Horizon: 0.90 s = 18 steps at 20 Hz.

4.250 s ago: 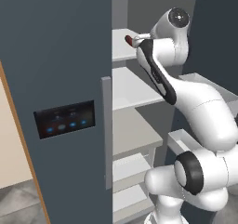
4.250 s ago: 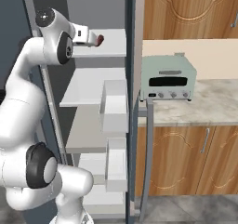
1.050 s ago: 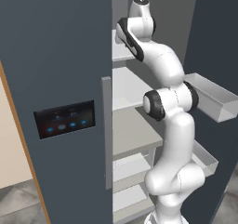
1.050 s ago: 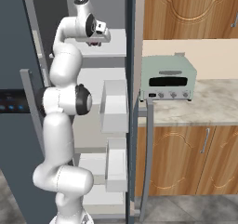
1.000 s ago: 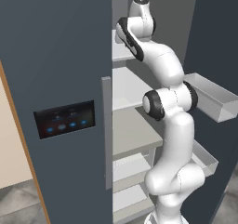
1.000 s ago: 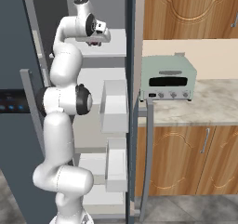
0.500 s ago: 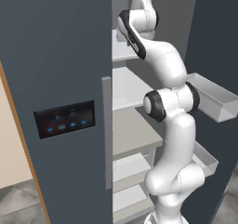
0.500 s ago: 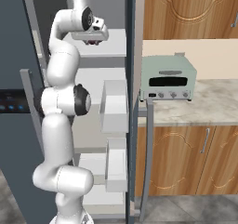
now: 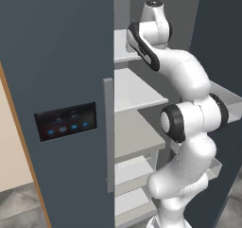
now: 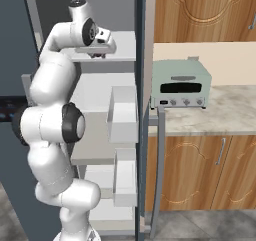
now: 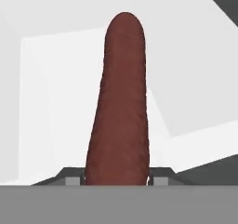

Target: Retrieve the sausage and cheese from the fridge and place them on the cutting board on the counter.

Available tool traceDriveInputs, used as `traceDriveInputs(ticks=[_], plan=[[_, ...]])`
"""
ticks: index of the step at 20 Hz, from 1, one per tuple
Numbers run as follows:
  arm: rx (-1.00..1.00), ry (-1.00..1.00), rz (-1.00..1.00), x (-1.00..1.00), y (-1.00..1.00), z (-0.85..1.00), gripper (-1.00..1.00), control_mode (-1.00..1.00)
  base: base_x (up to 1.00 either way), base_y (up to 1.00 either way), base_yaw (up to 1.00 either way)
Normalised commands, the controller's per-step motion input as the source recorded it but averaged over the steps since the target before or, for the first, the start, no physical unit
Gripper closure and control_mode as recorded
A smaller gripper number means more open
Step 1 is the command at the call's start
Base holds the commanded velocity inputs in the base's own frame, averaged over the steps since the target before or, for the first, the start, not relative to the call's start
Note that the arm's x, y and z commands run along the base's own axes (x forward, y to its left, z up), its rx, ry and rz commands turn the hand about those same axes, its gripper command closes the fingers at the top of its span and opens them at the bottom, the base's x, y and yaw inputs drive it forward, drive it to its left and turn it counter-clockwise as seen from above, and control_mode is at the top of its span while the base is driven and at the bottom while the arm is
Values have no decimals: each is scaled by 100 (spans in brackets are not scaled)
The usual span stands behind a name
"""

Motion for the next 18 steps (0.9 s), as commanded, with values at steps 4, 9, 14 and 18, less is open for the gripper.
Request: traceDriveInputs(ticks=[4, 9, 14, 18], plan=[[0, -34, -3, -100, -13, -44, 100, -100, 0, 0, 0], [0, -22, 0, -100, -7, 29, 100, -100, 0, 0, 0], [-2, 0, 0, -100, 0, 55, 100, -100, 0, 0, 0], [-3, 0, 0, -100, 0, 38, 100, -100, 0, 0, 0]])
